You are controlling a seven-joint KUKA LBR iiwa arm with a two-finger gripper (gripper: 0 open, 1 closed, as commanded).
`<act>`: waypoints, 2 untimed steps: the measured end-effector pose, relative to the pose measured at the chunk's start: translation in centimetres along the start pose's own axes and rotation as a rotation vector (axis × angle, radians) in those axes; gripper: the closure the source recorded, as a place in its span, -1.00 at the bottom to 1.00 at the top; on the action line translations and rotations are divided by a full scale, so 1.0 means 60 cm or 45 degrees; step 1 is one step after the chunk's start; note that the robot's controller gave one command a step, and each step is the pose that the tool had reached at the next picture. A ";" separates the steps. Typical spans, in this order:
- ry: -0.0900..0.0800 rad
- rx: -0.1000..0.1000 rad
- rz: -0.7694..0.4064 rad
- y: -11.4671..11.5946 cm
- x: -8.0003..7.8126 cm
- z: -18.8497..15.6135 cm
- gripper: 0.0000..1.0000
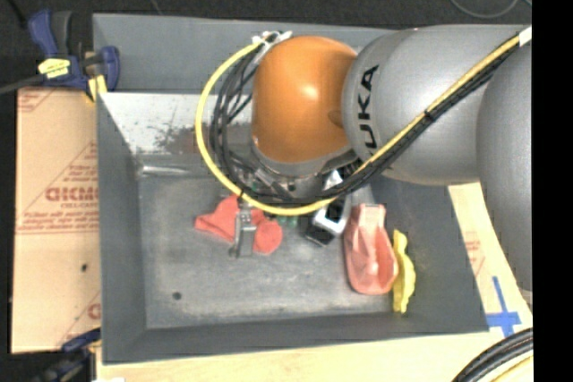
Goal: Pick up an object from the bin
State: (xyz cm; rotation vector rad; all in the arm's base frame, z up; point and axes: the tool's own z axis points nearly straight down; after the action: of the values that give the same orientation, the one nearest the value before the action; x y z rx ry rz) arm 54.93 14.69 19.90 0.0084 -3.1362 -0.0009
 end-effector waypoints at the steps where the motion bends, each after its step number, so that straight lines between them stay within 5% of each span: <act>1: -0.010 -0.002 0.005 -0.001 -0.003 -0.008 -1.00; 2: -0.015 -0.002 -0.009 -0.050 -0.029 0.090 -1.00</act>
Offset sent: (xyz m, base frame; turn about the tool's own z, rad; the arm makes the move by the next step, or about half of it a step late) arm 0.0307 -0.0641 -0.1290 -0.0186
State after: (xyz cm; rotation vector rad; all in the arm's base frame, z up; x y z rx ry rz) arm 56.63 11.71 14.50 0.0196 -3.1480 -0.0032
